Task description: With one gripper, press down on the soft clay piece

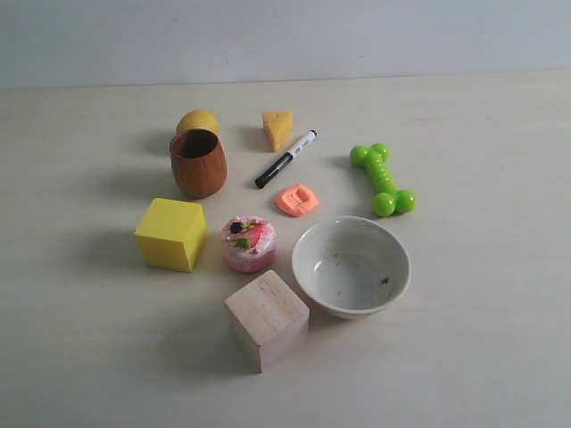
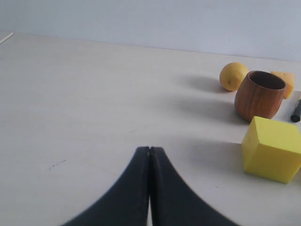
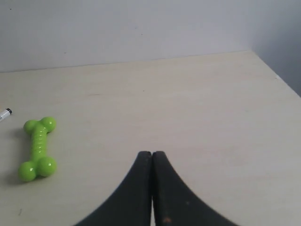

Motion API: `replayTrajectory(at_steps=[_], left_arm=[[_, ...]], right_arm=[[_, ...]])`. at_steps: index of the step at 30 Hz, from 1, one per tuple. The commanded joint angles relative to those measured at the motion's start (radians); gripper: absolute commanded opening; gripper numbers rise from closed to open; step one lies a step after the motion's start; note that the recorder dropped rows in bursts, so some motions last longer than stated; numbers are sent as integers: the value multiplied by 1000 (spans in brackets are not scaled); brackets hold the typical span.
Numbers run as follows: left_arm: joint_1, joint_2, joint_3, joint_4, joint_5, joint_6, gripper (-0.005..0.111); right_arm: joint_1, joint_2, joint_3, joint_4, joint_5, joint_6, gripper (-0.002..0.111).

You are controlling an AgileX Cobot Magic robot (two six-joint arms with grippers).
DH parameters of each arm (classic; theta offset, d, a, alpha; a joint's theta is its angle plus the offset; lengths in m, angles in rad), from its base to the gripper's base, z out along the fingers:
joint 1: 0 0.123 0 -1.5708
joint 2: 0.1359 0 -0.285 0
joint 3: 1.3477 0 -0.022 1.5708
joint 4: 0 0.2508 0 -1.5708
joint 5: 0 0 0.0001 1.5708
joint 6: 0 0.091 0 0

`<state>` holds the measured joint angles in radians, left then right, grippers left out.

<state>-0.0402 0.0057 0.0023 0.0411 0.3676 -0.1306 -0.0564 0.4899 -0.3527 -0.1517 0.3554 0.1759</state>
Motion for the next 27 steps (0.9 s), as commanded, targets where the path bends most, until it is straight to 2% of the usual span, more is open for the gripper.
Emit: replayTrajectory(at_steps=[1, 10, 17, 27], left_arm=[[-8, -6, -2, -4, -7, -2, 0], [-8, -6, -2, -4, -7, -2, 0], [-8, -6, -2, -4, -7, -2, 0], [-8, -6, -2, -4, -7, -2, 0]], right_arm=[[-5, -27, 87, -8, -130, 39, 0], [-5, -272, 297, 30, -215, 28, 0], [-5, -352, 317, 177, -208, -189, 0], [-5, -488, 353, 186, -149, -176, 0]])
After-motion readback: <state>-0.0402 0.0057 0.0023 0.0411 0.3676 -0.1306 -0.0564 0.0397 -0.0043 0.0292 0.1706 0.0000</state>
